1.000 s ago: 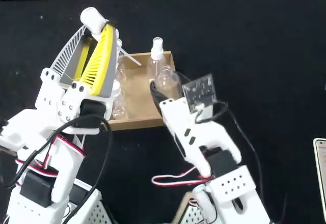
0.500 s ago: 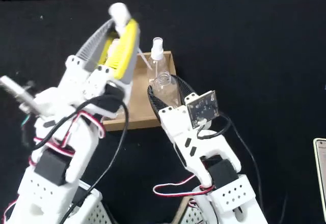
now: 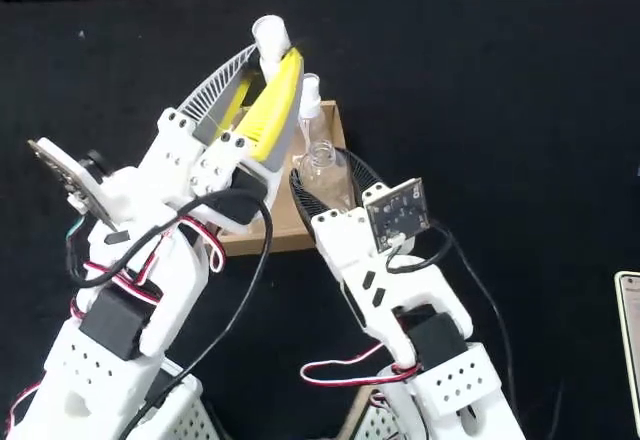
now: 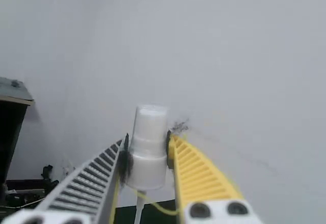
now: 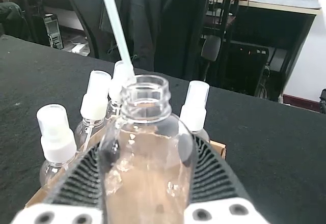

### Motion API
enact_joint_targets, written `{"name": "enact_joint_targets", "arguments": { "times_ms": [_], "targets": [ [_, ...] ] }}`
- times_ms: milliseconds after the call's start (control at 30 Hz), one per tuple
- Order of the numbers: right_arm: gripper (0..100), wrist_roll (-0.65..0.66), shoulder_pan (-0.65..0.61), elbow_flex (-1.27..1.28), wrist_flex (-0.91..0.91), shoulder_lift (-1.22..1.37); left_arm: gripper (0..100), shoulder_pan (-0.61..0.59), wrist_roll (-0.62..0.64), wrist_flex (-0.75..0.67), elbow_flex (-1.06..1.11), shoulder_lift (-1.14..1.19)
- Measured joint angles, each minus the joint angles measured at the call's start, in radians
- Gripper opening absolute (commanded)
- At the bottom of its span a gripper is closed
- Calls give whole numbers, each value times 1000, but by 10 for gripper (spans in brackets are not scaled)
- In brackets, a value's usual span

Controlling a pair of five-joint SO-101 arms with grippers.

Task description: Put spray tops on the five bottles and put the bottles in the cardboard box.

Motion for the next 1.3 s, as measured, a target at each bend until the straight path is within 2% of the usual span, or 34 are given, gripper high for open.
{"name": "enact_joint_targets", "arguments": {
  "times_ms": [267,433,600,967,1100,1167,1300],
  "targets": [
    [11,0,0,20,0,0,41,-20,-5,0,-9,-61],
    [11,0,0,20,0,0,41,54,0,0,-9,-57],
    [11,0,0,20,0,0,41,87,-41,0,-9,0],
    [11,0,0,28,-46,0,41,91,-49,0,-8,147],
    [11,0,0,28,-51,0,41,89,-49,63,-9,147],
    [11,0,0,28,-51,0,78,94,-49,117,-9,137],
    [11,2,-2,28,-51,0,244,94,-51,212,-9,91]
  ]
}}
